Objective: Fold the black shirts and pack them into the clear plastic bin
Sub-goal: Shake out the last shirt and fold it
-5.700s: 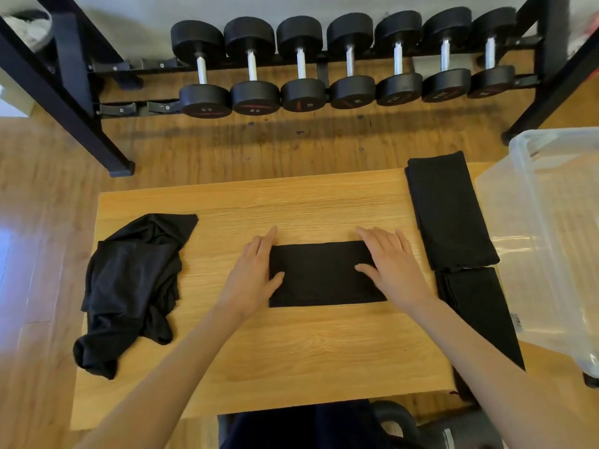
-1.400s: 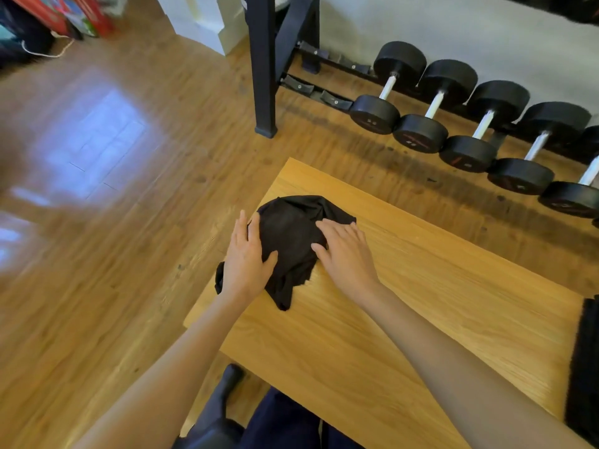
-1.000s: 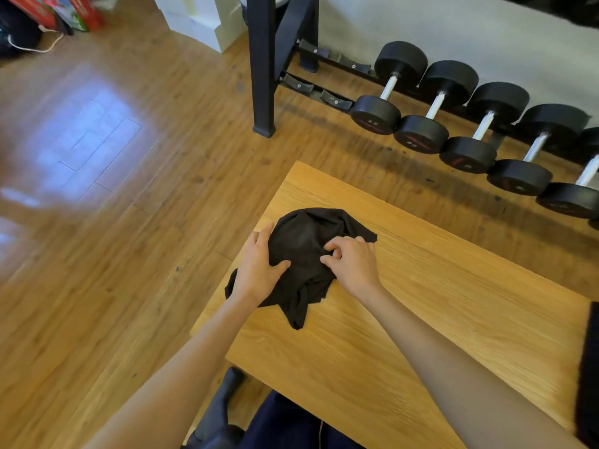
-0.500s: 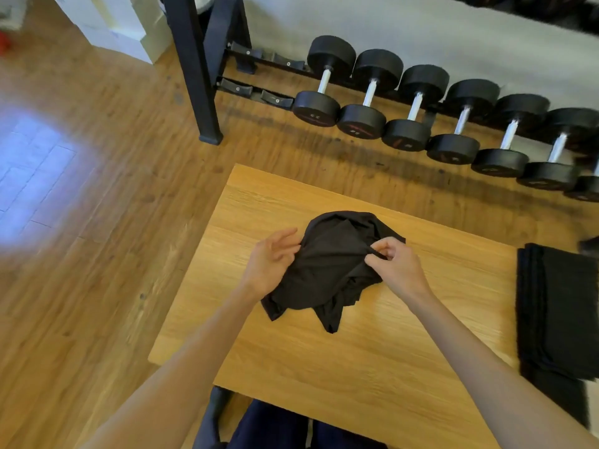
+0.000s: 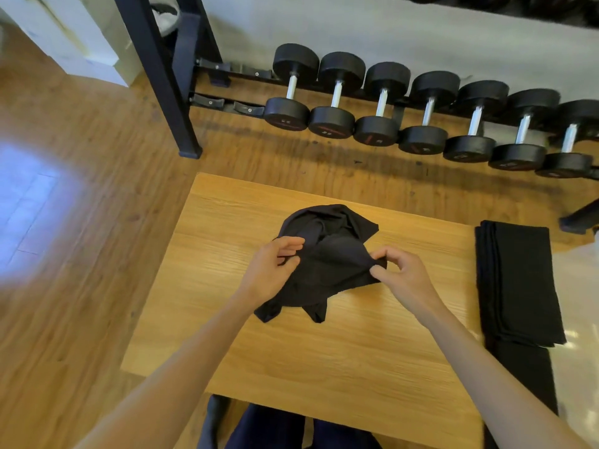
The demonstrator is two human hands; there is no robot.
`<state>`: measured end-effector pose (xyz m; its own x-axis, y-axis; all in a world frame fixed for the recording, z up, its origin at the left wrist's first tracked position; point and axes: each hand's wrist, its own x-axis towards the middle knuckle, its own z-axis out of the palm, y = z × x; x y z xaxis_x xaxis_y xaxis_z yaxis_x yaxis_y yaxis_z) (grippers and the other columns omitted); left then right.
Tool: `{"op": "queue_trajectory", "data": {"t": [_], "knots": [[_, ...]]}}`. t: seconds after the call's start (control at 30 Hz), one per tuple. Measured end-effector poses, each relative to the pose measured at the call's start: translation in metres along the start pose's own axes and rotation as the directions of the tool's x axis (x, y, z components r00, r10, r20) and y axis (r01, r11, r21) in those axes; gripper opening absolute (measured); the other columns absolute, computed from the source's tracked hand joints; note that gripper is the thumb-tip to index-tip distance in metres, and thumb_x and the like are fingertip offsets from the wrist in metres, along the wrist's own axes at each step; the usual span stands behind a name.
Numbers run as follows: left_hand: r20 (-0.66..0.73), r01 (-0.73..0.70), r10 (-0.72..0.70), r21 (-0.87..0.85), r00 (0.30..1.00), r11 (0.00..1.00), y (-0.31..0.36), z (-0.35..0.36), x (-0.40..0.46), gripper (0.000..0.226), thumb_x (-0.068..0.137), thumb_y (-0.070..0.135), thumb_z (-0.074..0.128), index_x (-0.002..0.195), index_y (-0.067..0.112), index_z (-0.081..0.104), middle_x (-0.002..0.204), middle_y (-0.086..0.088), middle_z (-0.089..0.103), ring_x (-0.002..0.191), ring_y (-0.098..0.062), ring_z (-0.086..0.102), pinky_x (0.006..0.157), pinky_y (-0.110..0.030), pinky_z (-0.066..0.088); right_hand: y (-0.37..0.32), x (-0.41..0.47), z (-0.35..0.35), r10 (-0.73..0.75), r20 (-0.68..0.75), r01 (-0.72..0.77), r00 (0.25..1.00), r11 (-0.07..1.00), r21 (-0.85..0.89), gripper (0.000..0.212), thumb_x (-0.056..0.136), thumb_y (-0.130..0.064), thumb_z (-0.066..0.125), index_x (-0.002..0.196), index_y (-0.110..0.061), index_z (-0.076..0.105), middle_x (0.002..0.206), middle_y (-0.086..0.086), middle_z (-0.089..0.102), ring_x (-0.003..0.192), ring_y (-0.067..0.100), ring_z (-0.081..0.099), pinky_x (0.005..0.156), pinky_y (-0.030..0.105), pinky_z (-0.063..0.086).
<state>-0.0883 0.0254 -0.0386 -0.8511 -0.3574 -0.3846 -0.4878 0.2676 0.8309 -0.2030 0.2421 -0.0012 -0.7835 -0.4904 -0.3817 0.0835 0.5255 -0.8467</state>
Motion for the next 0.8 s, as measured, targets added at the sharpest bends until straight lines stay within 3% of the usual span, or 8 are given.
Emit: {"op": "queue_trajectory", "data": {"t": [0.1,0.2,0.33,0.4,0.47,0.6,0.73,0.8], "knots": [[0.039,-0.017,0.006,0.300,0.999,0.954,-0.005,0.015,-0.007,0.054,0.083,0.025,0.075,0.132,0.023,0.053,0.125,0.009,0.049,0.113,-0.006,0.051,0.095,-0.027,0.048,0.015,-0.009,-0.003,-0.006,0.054,0.006,0.999,1.000,-0.012,0.021,0.079,0.007,0.061,0.076,-0.013,0.063,0.084,0.001,0.062,0.079,0.004,0.053,0.071,0.012,0.039],[-0.001,-0.073,0.086,0.519,0.996,0.852,-0.011,0.026,-0.020,0.039,0.084,0.028,0.073,0.120,0.023,0.058,0.114,0.009,0.050,0.100,-0.011,0.056,0.079,-0.028,0.052,0.034,-0.019,-0.008,-0.023,0.106,0.032,0.994,0.995,-0.090,0.032,0.076,0.009,0.063,0.070,-0.022,0.061,0.083,-0.003,0.062,0.085,0.008,0.053,0.077,0.018,0.039],[0.058,-0.254,0.259,0.483,0.964,0.838,-0.019,0.034,-0.049,0.016,0.087,0.021,0.070,0.100,0.026,0.063,0.098,0.014,0.053,0.084,-0.005,0.056,0.071,-0.022,0.049,0.056,-0.029,-0.012,-0.038,0.169,0.076,0.985,0.972,-0.222,0.036,0.074,0.007,0.066,0.078,-0.029,0.061,0.087,-0.004,0.062,0.091,0.004,0.051,0.079,0.019,0.037],[0.117,-0.331,0.315,0.479,0.942,0.813,-0.021,0.042,-0.066,0.020,0.087,0.020,0.068,0.105,0.027,0.066,0.100,0.016,0.053,0.084,0.000,0.055,0.074,-0.013,0.044,0.065,-0.031,-0.013,0.020,0.205,0.041,0.979,0.956,-0.290,0.036,0.074,-0.001,0.069,0.098,-0.027,0.061,0.095,-0.006,0.059,0.096,0.009,0.050,0.083,0.025,0.040],[0.134,-0.363,0.342,0.477,0.930,0.801,-0.020,0.052,-0.080,0.023,0.090,0.022,0.061,0.111,0.023,0.068,0.101,0.014,0.051,0.080,0.002,0.052,0.073,-0.007,0.040,0.072,-0.032,-0.012,0.053,0.208,0.037,0.977,0.914,-0.404,0.054,0.073,-0.010,0.073,0.121,-0.027,0.055,0.108,-0.007,0.054,0.104,0.015,0.046,0.089,0.030,0.039],[0.144,-0.392,0.369,0.470,0.918,0.791,-0.015,0.066,-0.098,0.026,0.092,0.019,0.055,0.114,0.022,0.068,0.099,0.010,0.046,0.068,0.000,0.047,0.061,-0.005,0.037,0.069,-0.032,-0.006,-0.222,0.150,0.268,0.963,0.794,-0.545,0.065,0.076,-0.015,0.070,0.137,-0.025,0.047,0.136,-0.008,0.045,0.119,0.017,0.040,0.094,0.026,0.028],[0.183,-0.376,0.329,0.511,0.926,0.773,-0.012,0.079,-0.104,0.037,0.091,0.013,0.062,0.124,0.028,0.062,0.105,0.007,0.044,0.063,-0.003,0.046,0.056,-0.011,0.037,0.057,-0.031,0.003,-0.373,0.445,0.572,0.814,0.644,-0.508,0.073,0.080,-0.012,0.065,0.144,-0.036,0.040,0.153,-0.023,0.027,0.141,0.006,0.017,0.112,0.025,0.010],[0.168,-0.376,0.339,0.503,0.926,0.778,-0.007,0.082,-0.106,0.036,0.091,0.017,0.059,0.125,0.028,0.061,0.106,0.007,0.046,0.065,-0.001,0.047,0.060,-0.007,0.034,0.055,-0.031,0.008,-0.418,0.529,0.661,0.738,0.604,-0.445,0.050,0.082,-0.021,0.065,0.129,-0.037,0.058,0.142,-0.024,0.045,0.142,0.005,0.019,0.118,0.027,-0.003]]}}
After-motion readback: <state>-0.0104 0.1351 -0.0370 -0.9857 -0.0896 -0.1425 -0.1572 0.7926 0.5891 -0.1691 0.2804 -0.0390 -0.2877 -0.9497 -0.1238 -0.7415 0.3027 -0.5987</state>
